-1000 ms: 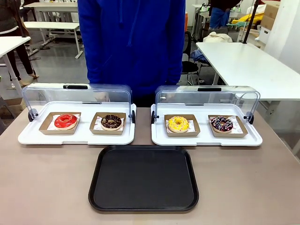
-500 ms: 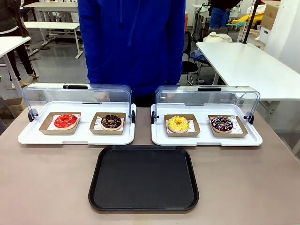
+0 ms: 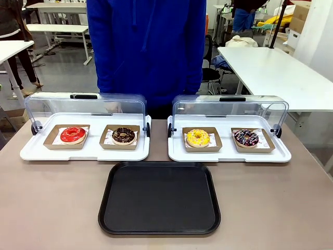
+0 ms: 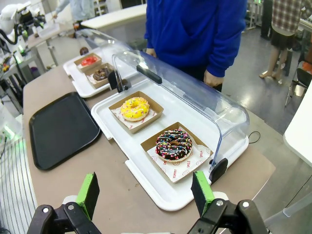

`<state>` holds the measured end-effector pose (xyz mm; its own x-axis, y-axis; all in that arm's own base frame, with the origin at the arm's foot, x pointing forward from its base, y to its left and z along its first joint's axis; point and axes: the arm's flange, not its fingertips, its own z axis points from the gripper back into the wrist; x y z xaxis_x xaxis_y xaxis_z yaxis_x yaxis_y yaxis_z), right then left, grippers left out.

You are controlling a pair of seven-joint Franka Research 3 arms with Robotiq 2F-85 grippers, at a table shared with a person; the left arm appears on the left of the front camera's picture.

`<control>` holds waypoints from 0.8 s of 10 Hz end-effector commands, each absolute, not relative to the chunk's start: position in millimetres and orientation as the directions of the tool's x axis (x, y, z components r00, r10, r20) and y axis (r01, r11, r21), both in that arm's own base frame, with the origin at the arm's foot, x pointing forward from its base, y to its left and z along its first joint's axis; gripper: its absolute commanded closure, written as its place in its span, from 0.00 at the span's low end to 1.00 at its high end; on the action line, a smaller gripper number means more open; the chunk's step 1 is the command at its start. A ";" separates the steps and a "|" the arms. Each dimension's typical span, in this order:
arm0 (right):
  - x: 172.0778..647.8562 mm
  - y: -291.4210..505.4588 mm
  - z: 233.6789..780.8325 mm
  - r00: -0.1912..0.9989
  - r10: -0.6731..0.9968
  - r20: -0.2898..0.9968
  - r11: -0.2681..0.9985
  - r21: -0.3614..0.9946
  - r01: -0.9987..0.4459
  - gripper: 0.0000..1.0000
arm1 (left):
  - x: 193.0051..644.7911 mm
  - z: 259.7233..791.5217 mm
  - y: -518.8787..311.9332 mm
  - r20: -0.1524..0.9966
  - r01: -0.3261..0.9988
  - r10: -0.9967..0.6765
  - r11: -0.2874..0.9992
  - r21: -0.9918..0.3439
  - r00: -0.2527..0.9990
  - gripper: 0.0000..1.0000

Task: Move the third donut from the left to the tray.
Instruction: Pick up the Paper togo box containing the Donut indicated by the person and place it on the Handle tray.

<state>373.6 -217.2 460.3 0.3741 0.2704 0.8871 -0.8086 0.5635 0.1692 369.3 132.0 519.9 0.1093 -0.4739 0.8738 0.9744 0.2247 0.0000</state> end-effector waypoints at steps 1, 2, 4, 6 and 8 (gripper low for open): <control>376.8 -216.8 461.9 0.356 0.249 0.901 0.562 0.165 -0.811 0.00 | 368.4 522.1 132.7 0.873 0.977 -0.478 0.214 0.007 0.098 0.00; 376.8 -216.8 461.9 0.356 0.249 0.901 0.562 0.165 -0.811 0.00 | 368.4 522.1 132.7 0.873 0.977 -0.478 0.214 0.007 0.098 0.00; 376.8 -216.8 461.9 0.356 0.249 0.901 0.562 0.165 -0.811 0.00 | 368.4 522.1 132.7 0.873 0.977 -0.478 0.214 0.007 0.098 0.00; 376.8 -216.8 461.9 0.356 0.249 0.901 0.562 0.165 -0.811 0.00 | 368.4 522.1 132.7 0.873 0.977 -0.478 0.214 0.007 0.098 0.00; 376.8 -216.8 461.9 0.356 0.249 0.901 0.562 0.165 -0.811 0.00 | 368.4 522.1 132.7 0.873 0.977 -0.478 0.214 0.007 0.098 0.00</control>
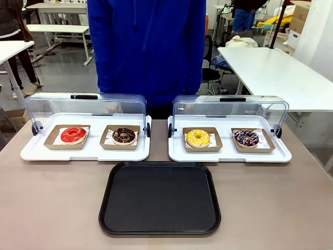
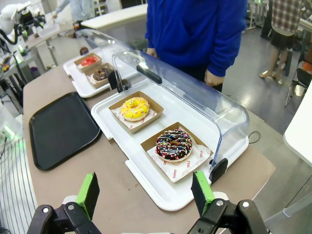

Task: Move the third donut from the left to the tray.
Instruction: Pick up the Paper togo box containing the Donut indicated by the person and place it on the Handle tray.

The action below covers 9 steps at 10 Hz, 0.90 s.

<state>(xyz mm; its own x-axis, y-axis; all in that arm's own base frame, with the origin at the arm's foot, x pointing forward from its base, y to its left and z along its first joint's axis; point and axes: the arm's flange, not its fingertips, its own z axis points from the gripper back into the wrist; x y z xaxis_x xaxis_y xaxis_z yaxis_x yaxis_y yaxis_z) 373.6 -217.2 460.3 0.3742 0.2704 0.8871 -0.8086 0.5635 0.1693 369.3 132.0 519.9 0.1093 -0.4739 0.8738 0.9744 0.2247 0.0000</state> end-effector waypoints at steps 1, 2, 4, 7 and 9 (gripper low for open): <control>376.8 -216.8 461.9 0.356 0.249 0.901 0.562 0.165 -0.811 0.00 | 368.4 522.1 132.7 0.873 0.977 -0.478 0.214 0.007 0.098 0.00; 376.8 -216.8 461.9 0.356 0.249 0.901 0.562 0.165 -0.811 0.00 | 368.4 522.1 132.7 0.873 0.977 -0.478 0.214 0.007 0.098 0.00; 376.8 -216.8 461.9 0.356 0.249 0.901 0.562 0.165 -0.811 0.00 | 368.4 522.1 132.7 0.873 0.977 -0.478 0.214 0.007 0.098 0.00; 376.8 -216.8 461.9 0.356 0.249 0.901 0.562 0.165 -0.811 0.00 | 368.4 522.1 132.7 0.873 0.977 -0.478 0.214 0.007 0.098 0.00; 376.8 -216.8 461.9 0.356 0.249 0.901 0.562 0.165 -0.811 0.00 | 368.4 522.1 132.7 0.873 0.977 -0.478 0.214 0.007 0.098 0.00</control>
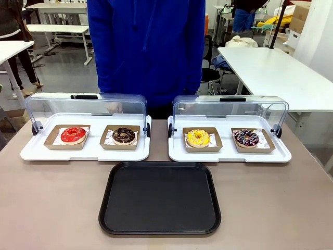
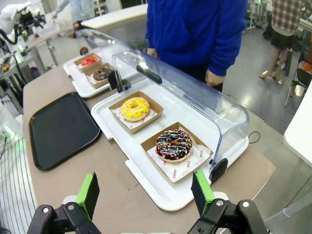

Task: Move the third donut from the left to the tray.
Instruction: Pick up the Paper togo box containing the Donut indicated by the person and place it on the Handle tray.

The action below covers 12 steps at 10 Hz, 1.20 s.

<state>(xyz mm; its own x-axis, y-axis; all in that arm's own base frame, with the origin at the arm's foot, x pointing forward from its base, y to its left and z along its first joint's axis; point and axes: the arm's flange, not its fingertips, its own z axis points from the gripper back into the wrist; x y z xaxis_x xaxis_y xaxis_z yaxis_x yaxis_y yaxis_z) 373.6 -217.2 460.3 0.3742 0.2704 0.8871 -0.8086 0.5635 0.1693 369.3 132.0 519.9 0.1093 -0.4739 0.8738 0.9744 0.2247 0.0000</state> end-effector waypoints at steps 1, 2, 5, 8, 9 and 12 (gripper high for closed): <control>376.8 -216.8 461.9 0.356 0.249 0.901 0.562 0.165 -0.811 0.00 | 368.4 522.1 132.7 0.873 0.977 -0.478 0.214 0.007 0.098 0.00; 376.8 -216.8 461.9 0.356 0.249 0.901 0.562 0.165 -0.811 0.00 | 368.4 522.1 132.7 0.873 0.977 -0.478 0.214 0.007 0.098 0.00; 376.8 -216.8 461.9 0.356 0.249 0.901 0.562 0.165 -0.811 0.00 | 368.4 522.1 132.7 0.873 0.977 -0.478 0.214 0.007 0.098 0.00; 376.8 -216.8 461.9 0.356 0.249 0.901 0.562 0.165 -0.811 0.00 | 368.4 522.1 132.7 0.873 0.977 -0.478 0.214 0.007 0.098 0.00; 376.8 -216.8 461.9 0.356 0.249 0.901 0.562 0.165 -0.811 0.00 | 368.4 522.1 132.7 0.873 0.977 -0.478 0.214 0.007 0.098 0.00; 376.8 -216.8 461.9 0.356 0.249 0.901 0.562 0.165 -0.811 0.00 | 368.4 522.1 132.7 0.873 0.977 -0.478 0.214 0.007 0.098 0.00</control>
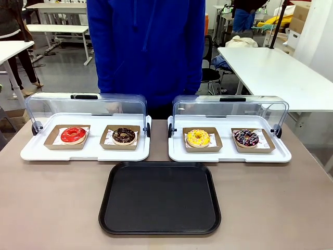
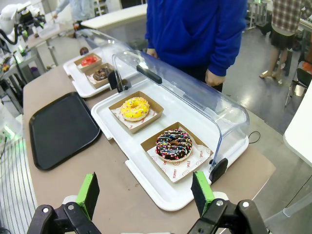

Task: Move the third donut from the left to the tray.
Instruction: Pick up the Paper togo box containing the Donut indicated by the person and place it on the Handle tray.

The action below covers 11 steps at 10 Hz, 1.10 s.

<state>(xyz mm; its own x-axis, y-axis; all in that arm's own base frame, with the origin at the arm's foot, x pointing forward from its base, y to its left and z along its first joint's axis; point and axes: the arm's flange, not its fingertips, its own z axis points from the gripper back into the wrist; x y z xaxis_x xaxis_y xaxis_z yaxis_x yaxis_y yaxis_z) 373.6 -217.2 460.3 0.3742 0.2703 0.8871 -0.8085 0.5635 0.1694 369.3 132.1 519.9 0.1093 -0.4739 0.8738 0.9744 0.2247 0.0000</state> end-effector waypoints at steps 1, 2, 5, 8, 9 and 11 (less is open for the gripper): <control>376.8 -216.8 461.9 0.356 0.249 0.901 0.562 0.165 -0.811 0.00 | 368.4 522.1 132.7 0.873 0.977 -0.478 0.214 0.007 0.098 0.00; 376.8 -216.8 461.9 0.356 0.249 0.901 0.562 0.165 -0.811 0.00 | 368.4 522.1 132.7 0.873 0.977 -0.478 0.214 0.007 0.098 0.00; 376.8 -216.8 461.9 0.356 0.249 0.901 0.562 0.165 -0.811 0.00 | 368.4 522.1 132.7 0.873 0.977 -0.478 0.214 0.007 0.098 0.00; 376.8 -216.8 461.9 0.356 0.249 0.901 0.562 0.165 -0.811 0.00 | 368.4 522.1 132.7 0.873 0.977 -0.478 0.214 0.007 0.098 0.00; 376.8 -216.8 461.9 0.356 0.249 0.901 0.562 0.165 -0.811 0.00 | 368.4 522.1 132.7 0.873 0.977 -0.478 0.214 0.007 0.098 0.00; 376.8 -216.8 461.9 0.356 0.249 0.901 0.562 0.165 -0.811 0.00 | 368.4 522.1 132.7 0.873 0.977 -0.478 0.214 0.007 0.098 0.00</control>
<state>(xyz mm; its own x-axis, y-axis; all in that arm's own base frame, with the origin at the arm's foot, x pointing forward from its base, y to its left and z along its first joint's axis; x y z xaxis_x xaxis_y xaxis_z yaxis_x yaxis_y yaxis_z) 373.6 -217.2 460.3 0.3742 0.2703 0.8871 -0.8085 0.5635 0.1694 369.3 132.0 519.9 0.1093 -0.4739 0.8738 0.9744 0.2247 0.0000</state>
